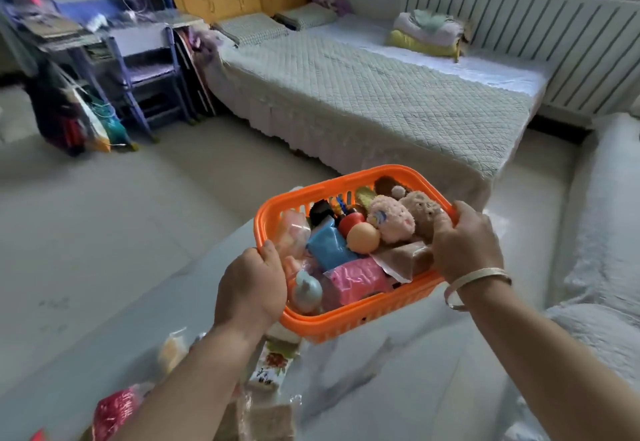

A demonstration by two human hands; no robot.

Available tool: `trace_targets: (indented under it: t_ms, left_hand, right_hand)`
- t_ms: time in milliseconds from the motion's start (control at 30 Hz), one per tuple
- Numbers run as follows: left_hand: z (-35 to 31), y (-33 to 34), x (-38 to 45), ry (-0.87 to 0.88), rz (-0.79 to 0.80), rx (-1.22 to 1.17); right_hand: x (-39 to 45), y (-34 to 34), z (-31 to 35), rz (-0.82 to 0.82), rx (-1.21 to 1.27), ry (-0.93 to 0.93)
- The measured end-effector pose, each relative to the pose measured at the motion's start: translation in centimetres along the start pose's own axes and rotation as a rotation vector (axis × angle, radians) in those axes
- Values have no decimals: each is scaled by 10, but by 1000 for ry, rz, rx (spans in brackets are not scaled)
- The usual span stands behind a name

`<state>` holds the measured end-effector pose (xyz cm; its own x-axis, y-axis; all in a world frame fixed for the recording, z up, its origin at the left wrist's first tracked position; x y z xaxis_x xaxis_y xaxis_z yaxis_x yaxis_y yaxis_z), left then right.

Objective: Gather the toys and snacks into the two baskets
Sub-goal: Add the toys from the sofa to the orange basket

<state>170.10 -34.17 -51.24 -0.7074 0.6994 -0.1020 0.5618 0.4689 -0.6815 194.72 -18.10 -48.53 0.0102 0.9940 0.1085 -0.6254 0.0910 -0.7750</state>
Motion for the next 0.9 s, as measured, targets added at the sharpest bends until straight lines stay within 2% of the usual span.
trace_targets:
  t_ms: [200,500,633,900]
  left_hand:
    - [21,-8,36,-41,-42,43]
    - [54,6,88,-229,-204,44]
    - [64,23,101,-357,-297,51]
    - [99,78,130,-524,-344,70]
  right_hand:
    - [30,48,31,96,-15,-26]
    - [99,140,76,231,-2,-215]
    - [125,186,75,292,-5,-293]
    - [152,254,57,390,-22,-366]
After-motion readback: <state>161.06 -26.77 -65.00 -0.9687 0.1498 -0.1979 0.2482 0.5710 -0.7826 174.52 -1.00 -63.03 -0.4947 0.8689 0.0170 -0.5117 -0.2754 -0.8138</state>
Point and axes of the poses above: each hand's wrist, its own x-axis towards the middle knuckle, its own y-axis out of the palm, z = x × y, the point moved 7 cm from there along x, towards the middle knuckle, and after that the axes turned 2 degrees about z, right-handed, at the moved point
